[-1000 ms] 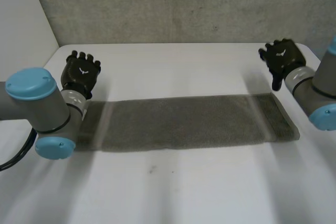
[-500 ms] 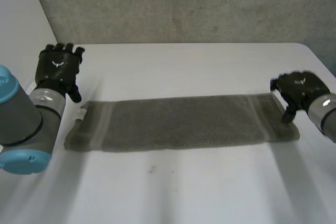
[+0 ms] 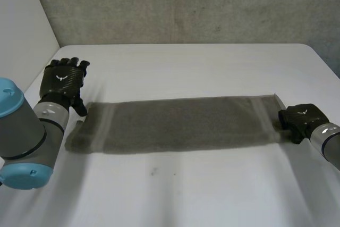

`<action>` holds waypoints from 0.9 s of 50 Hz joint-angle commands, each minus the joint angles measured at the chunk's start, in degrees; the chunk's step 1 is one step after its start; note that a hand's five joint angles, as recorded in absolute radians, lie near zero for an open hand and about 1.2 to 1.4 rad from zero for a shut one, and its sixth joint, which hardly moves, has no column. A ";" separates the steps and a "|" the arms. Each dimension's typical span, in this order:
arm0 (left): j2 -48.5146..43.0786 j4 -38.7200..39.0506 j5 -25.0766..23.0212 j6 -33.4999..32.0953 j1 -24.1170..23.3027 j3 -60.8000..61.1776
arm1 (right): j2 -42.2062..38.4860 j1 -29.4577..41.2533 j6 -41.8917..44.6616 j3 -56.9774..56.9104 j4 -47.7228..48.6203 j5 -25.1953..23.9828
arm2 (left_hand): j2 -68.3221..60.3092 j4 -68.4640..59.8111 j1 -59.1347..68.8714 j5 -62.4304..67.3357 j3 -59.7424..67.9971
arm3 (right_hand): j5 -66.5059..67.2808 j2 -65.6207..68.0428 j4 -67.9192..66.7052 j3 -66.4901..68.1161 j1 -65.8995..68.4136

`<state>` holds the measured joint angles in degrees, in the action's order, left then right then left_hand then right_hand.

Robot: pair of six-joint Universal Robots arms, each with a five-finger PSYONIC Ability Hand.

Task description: Fold the towel.

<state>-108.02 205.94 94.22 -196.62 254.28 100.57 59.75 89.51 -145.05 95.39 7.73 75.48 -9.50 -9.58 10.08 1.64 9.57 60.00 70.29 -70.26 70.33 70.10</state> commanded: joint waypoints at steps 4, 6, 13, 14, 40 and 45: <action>0.09 -0.01 0.00 0.01 -0.10 0.24 | -1.56 -3.46 0.20 -3.90 2.02 2.12 | -0.50 -0.42 -0.08 -1.64 0.43 | 10.00 9.71 -9.74 9.67 9.90; 0.09 0.07 0.00 0.01 -0.10 0.32 | -1.21 -5.04 0.91 -4.51 1.85 2.91 | -0.50 -0.42 -0.08 -1.64 0.43 | 10.00 9.71 -9.74 9.67 9.90; 0.88 0.07 0.00 0.01 0.16 1.03 | -0.25 -17.32 17.48 -9.16 -2.62 6.42 | -0.50 -0.42 -0.08 -1.64 0.43 | 10.00 9.71 -9.74 9.67 9.90; 1.14 0.07 0.00 0.01 0.16 1.03 | -0.25 -17.35 17.52 -9.17 -2.64 6.43 | -0.50 -0.42 -0.08 -1.64 0.43 | 10.00 9.71 -9.74 9.67 9.90; 2.11 1.13 0.09 -0.17 -0.63 2.70 | -3.82 40.46 0.29 -16.46 -0.96 5.90 | -0.50 -0.42 -0.08 -1.64 0.43 | 10.00 9.71 -9.74 9.67 9.90; 2.03 1.57 0.09 -0.43 -0.80 3.14 | -8.50 44.35 1.60 -17.17 -1.40 6.43 | -0.50 -0.42 -0.08 -1.64 0.43 | 10.00 9.71 -9.74 9.67 9.90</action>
<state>-105.93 207.15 94.30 -196.85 253.61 103.32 57.29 129.02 -145.02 79.26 6.90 81.31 -9.48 -9.53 10.08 1.67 9.57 66.45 74.97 -76.75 76.80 76.20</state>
